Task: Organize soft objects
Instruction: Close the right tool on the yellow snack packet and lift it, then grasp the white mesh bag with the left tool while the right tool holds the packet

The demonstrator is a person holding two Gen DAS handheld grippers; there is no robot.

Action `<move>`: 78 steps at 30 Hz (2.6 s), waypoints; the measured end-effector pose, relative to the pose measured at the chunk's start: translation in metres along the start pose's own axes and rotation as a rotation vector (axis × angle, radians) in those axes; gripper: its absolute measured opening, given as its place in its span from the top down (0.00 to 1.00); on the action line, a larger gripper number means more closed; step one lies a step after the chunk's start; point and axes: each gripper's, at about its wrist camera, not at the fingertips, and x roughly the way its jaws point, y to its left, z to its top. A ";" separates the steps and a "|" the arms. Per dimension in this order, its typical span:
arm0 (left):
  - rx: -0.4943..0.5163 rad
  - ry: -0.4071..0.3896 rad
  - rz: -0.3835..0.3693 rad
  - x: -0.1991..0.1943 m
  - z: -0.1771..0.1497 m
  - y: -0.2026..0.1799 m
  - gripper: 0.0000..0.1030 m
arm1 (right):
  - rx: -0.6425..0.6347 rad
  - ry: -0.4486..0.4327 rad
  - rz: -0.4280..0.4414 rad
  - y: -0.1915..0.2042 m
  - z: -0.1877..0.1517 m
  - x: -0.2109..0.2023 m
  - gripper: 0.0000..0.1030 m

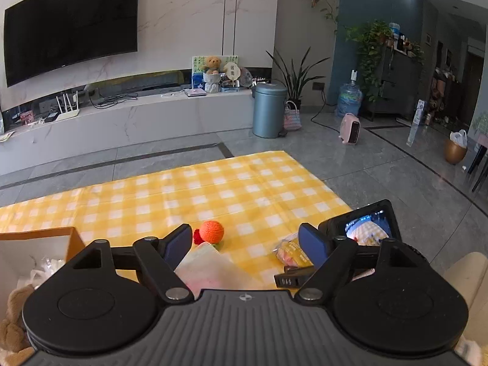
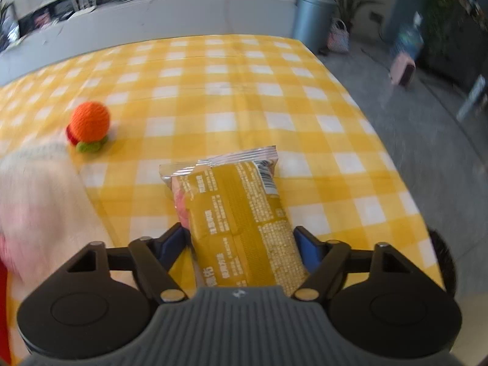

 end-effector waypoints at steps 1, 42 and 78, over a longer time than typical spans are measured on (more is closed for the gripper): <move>-0.011 0.017 0.007 0.007 0.000 -0.001 0.08 | -0.004 -0.002 0.004 0.000 0.000 -0.001 0.34; -0.547 0.212 0.774 0.144 -0.078 -0.046 0.04 | 0.299 -0.195 -0.117 -0.077 -0.009 -0.054 0.43; -0.538 0.110 0.258 0.087 -0.073 -0.003 0.99 | 0.251 -0.179 -0.093 -0.062 -0.009 -0.052 0.43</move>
